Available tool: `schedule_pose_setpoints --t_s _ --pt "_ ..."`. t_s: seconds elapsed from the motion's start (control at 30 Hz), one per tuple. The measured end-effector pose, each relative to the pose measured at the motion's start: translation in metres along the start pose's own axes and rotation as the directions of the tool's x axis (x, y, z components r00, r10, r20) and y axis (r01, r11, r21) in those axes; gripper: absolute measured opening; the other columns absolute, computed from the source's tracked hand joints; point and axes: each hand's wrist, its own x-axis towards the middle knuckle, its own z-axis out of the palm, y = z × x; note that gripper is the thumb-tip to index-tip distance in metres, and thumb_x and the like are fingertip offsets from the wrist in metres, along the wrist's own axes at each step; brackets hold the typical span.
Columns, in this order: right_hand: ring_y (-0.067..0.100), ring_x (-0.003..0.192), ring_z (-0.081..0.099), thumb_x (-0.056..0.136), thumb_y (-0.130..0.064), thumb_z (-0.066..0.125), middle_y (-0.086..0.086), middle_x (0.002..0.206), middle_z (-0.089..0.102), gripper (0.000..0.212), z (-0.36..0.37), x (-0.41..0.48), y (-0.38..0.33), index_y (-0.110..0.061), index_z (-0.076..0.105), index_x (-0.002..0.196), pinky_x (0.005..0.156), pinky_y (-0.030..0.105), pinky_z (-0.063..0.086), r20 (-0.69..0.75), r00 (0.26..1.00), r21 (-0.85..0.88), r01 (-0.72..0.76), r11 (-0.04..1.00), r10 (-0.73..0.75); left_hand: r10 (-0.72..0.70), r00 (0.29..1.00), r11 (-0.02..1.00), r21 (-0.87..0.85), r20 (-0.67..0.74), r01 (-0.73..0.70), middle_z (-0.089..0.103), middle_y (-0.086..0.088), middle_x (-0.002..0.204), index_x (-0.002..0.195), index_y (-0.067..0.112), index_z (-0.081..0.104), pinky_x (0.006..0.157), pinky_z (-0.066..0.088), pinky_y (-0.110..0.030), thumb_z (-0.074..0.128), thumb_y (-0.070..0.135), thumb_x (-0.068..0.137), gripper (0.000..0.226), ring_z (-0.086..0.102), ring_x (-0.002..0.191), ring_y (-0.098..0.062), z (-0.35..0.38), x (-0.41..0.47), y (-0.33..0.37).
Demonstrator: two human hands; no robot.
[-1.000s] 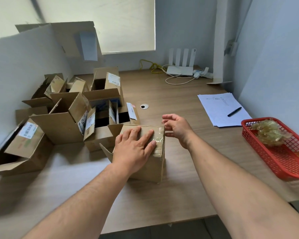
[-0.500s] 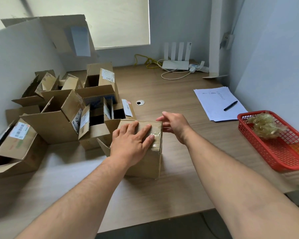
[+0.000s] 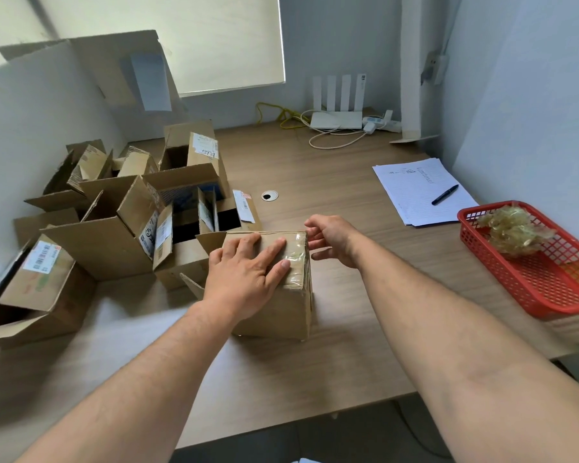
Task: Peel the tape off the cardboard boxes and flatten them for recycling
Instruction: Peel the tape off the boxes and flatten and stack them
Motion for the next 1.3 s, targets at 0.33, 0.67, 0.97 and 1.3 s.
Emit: schedule_pose_setpoints --t_s 0.33,0.67,0.97,1.3 --pt "0.013 0.073 0.060 0.089 -0.028 0.050 -0.002 0.076 0.063 0.019 0.002 -0.003 -0.007 -0.017 0.057 0.075 0.083 0.037 0.040 -0.023 0.996 -0.176 -0.085 0.981 0.082 0.004 1.000 1.000 0.006 0.001 -0.004 0.018 0.003 0.157 0.148 0.052 0.011 0.109 0.013 -0.038 0.009 0.070 0.092 0.059 0.012 0.141 -0.021 0.003 -0.001 -0.002" --pt "0.009 0.074 0.056 0.087 -0.007 0.062 -0.001 0.079 0.061 0.023 -0.001 0.002 0.004 -0.021 0.052 0.070 0.073 0.031 0.039 -0.090 0.986 0.140 0.154 0.978 -0.143 -0.016 1.000 1.000 0.001 -0.012 0.016 0.019 0.003 0.157 0.148 0.051 0.013 0.110 0.014 -0.040 0.012 0.066 0.094 0.056 0.013 0.141 -0.022 0.003 0.006 0.000" --pt "0.012 0.075 0.059 0.084 -0.003 0.066 0.002 0.077 0.063 0.020 -0.003 -0.022 0.018 -0.016 0.059 0.070 0.070 0.028 0.046 -0.269 0.913 0.210 0.366 0.907 -0.306 -0.049 0.998 0.999 0.012 -0.035 0.049 0.023 0.001 0.155 0.148 0.050 0.016 0.108 0.018 -0.040 0.010 0.067 0.093 0.058 0.017 0.140 -0.023 0.005 0.017 0.006" --pt "0.016 0.072 0.061 0.085 0.000 0.064 0.008 0.078 0.066 0.019 -0.011 -0.054 0.031 -0.014 0.062 0.073 0.070 0.027 0.049 -0.303 0.886 0.175 0.413 0.894 -0.350 -0.109 0.993 0.994 -0.001 -0.036 0.109 0.026 -0.005 0.154 0.148 0.046 0.020 0.110 0.018 -0.044 0.014 0.065 0.095 0.056 0.018 0.141 -0.027 0.004 0.031 0.011"
